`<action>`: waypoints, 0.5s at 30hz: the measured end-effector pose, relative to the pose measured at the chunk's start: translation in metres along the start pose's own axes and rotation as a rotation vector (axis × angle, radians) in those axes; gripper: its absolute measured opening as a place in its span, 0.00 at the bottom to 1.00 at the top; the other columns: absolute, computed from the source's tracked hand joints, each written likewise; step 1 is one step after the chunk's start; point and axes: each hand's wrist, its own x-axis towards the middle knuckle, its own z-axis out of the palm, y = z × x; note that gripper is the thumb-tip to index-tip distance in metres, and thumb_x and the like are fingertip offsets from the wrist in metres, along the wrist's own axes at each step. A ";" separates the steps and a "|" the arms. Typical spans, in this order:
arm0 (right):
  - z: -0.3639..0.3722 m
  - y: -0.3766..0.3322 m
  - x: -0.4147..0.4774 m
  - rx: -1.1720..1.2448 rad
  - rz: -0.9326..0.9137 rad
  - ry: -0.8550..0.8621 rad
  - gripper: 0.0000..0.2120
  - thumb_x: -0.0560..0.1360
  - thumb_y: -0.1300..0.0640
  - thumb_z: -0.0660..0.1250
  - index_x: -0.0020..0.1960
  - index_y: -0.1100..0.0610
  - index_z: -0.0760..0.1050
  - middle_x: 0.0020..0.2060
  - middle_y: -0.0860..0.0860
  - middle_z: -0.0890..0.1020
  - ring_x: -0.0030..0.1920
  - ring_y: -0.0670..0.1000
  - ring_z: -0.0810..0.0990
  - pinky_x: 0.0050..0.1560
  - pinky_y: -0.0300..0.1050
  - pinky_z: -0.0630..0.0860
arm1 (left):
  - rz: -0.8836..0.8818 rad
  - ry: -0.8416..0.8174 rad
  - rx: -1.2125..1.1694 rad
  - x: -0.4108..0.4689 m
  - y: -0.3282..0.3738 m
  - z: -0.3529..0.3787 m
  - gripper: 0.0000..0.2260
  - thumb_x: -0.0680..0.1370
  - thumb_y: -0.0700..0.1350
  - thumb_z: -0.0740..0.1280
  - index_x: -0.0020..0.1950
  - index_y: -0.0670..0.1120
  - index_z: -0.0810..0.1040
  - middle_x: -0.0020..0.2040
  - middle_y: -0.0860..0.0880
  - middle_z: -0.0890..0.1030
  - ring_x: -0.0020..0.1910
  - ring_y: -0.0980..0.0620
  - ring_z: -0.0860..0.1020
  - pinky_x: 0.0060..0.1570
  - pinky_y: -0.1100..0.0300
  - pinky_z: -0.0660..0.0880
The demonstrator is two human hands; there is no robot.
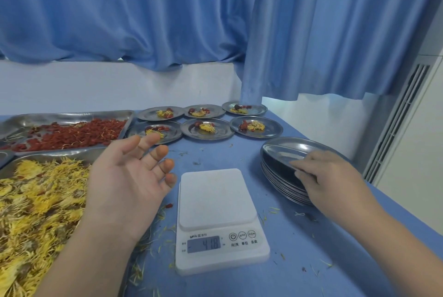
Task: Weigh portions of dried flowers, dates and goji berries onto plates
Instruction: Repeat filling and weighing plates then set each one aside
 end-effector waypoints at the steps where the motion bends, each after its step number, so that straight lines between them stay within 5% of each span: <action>1: -0.001 0.000 0.000 -0.006 -0.068 0.088 0.06 0.71 0.67 0.72 0.44 0.58 0.84 0.32 0.48 0.76 0.37 0.53 0.74 0.36 0.47 0.74 | -0.001 0.002 -0.002 0.000 0.000 0.000 0.11 0.76 0.51 0.61 0.45 0.47 0.80 0.37 0.49 0.78 0.34 0.50 0.75 0.39 0.56 0.68; 5: 0.000 -0.008 0.001 0.062 -0.398 0.303 0.11 0.75 0.62 0.63 0.49 0.59 0.85 0.36 0.51 0.81 0.36 0.57 0.75 0.38 0.49 0.72 | -0.002 0.017 -0.005 -0.001 0.000 0.003 0.11 0.76 0.50 0.61 0.43 0.47 0.81 0.36 0.49 0.78 0.33 0.51 0.75 0.39 0.57 0.68; 8: 0.010 -0.024 -0.004 0.021 -0.522 0.376 0.09 0.74 0.64 0.67 0.49 0.56 0.85 0.39 0.50 0.83 0.39 0.55 0.73 0.37 0.52 0.71 | 0.011 0.028 0.003 -0.002 0.001 0.005 0.11 0.76 0.50 0.61 0.44 0.47 0.80 0.35 0.49 0.77 0.32 0.51 0.75 0.37 0.57 0.68; 15: 0.033 -0.054 -0.014 0.034 -0.644 0.322 0.04 0.71 0.60 0.74 0.46 0.54 0.86 0.40 0.48 0.84 0.35 0.54 0.72 0.33 0.47 0.72 | 0.083 0.082 -0.062 -0.003 0.004 0.006 0.12 0.77 0.49 0.60 0.41 0.47 0.79 0.35 0.50 0.76 0.31 0.51 0.72 0.34 0.59 0.66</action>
